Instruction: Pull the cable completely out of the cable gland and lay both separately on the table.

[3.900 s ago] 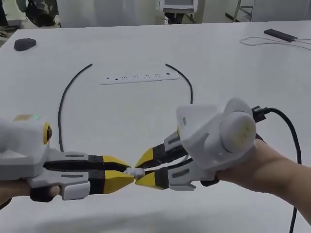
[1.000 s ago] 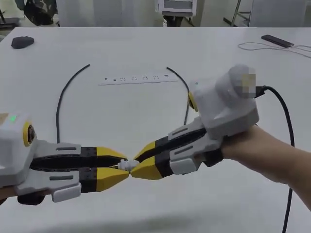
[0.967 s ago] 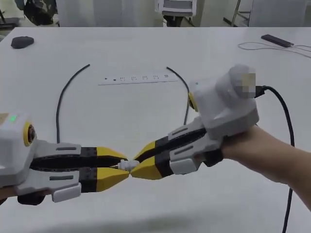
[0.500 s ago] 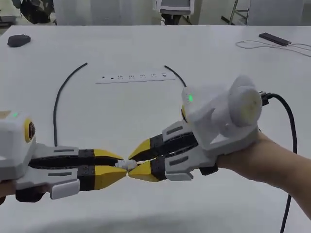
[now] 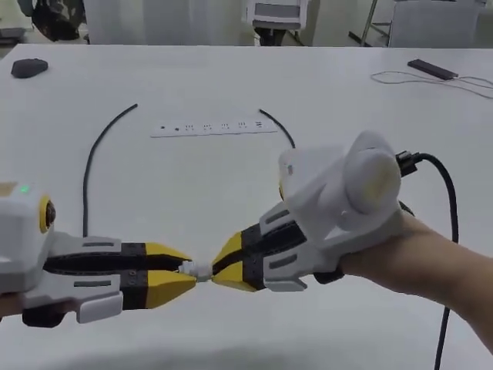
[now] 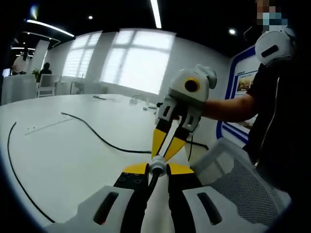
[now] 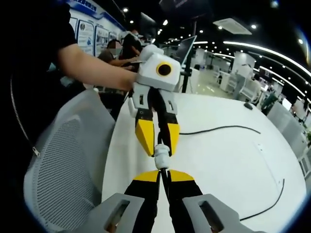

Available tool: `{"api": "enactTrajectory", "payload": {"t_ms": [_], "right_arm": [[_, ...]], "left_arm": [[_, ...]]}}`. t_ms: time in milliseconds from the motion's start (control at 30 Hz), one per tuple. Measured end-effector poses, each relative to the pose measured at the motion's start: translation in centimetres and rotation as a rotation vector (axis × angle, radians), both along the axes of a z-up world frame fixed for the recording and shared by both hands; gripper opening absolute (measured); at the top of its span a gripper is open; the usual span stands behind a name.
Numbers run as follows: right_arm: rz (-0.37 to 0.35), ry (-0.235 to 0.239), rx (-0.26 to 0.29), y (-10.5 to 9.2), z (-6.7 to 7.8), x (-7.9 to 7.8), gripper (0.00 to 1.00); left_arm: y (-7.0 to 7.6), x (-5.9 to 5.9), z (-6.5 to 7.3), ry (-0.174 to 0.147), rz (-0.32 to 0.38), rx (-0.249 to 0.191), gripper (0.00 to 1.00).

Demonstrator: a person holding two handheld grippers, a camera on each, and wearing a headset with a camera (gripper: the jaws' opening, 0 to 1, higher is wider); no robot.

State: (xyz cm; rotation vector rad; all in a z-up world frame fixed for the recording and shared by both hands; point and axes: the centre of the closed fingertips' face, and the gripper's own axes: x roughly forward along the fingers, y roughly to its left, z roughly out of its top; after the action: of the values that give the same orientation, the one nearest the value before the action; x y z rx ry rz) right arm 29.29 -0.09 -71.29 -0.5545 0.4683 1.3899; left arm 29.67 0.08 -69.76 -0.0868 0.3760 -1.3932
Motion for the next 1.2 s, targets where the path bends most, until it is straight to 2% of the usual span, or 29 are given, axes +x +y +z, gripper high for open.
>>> {"api": "enactTrajectory", "payload": {"t_ms": [133, 233, 300, 333, 400, 433, 533, 600, 700, 800, 867, 933, 967, 1000, 1067, 1100, 1200], "right_arm": [[0.015, -0.009, -0.01, 0.0, -0.2, -0.2, 0.0], [0.021, -0.025, -0.016, -0.2, -0.1, -0.4, 0.0], [-0.032, 0.004, -0.052, -1.2, -0.4, -0.1, 0.0], [-0.053, 0.026, -0.06, -1.6, -0.6, 0.0, 0.0], [-0.075, 0.011, -0.072, -2.8, -0.8, 0.4, 0.0], [-0.104, 0.017, -0.089, -3.9, -1.1, 0.5, 0.0], [-0.156, -0.004, -0.135, -6.3, -1.8, 1.1, 0.0], [-0.222, -0.004, -0.15, -8.3, -2.2, 1.6, 0.0], [-0.339, 0.02, -0.172, -12.0, -3.4, 2.1, 0.0], [-0.45, 0.057, -0.143, -14.8, -3.8, 2.3, 0.0], [-0.52, 0.054, -0.172, -17.3, -4.5, 2.6, 0.0], [-0.585, 0.104, -0.215, -19.7, -6.0, 2.3, 0.0], [-0.606, 0.093, -0.227, -20.7, -6.3, 2.4, 0.0], [-0.646, 0.128, -0.225, -21.7, -6.8, 2.2, 0.0], [-0.684, 0.121, -0.219, -23.1, -7.1, 2.2, 0.0], [-0.694, 0.136, -0.216, -23.4, -7.3, 2.0, 0.0], [-0.702, 0.137, -0.216, -24.0, -7.8, 1.7, 0.0]], "left_arm": [[-0.1, -0.2, -0.1, -0.008, -0.004, 0.007, 0.14], [-0.1, -0.4, 0.1, -0.033, -0.005, 0.014, 0.14], [0.1, -0.2, -0.1, -0.058, 0.004, 0.033, 0.14], [0.2, -0.2, -0.1, -0.057, 0.005, 0.034, 0.14], [0.7, 0.0, 0.1, -0.06, 0.019, 0.031, 0.14], [1.0, -0.1, 0.2, -0.062, 0.024, 0.03, 0.14], [1.4, 0.0, 0.3, -0.069, 0.035, 0.028, 0.14], [1.7, 0.1, 0.4, -0.073, 0.045, 0.025, 0.14], [2.4, 0.5, 0.4, -0.075, 0.068, 0.024, 0.14], [2.9, 0.5, 0.2, -0.072, 0.075, 0.025, 0.14], [2.8, 0.4, 0.1, -0.077, 0.078, 0.03, 0.14], [3.0, 0.4, 0.0, -0.083, 0.079, 0.037, 0.14], [3.0, 0.4, -0.1, -0.083, 0.08, 0.038, 0.14], [3.0, 0.3, -0.2, -0.084, 0.08, 0.038, 0.14], [3.0, 0.3, -0.3, -0.084, 0.079, 0.042, 0.14], [3.0, 0.3, -0.3, -0.085, 0.079, 0.042, 0.14], [2.7, 0.3, -0.3, -0.087, 0.077, 0.039, 0.14]]}}
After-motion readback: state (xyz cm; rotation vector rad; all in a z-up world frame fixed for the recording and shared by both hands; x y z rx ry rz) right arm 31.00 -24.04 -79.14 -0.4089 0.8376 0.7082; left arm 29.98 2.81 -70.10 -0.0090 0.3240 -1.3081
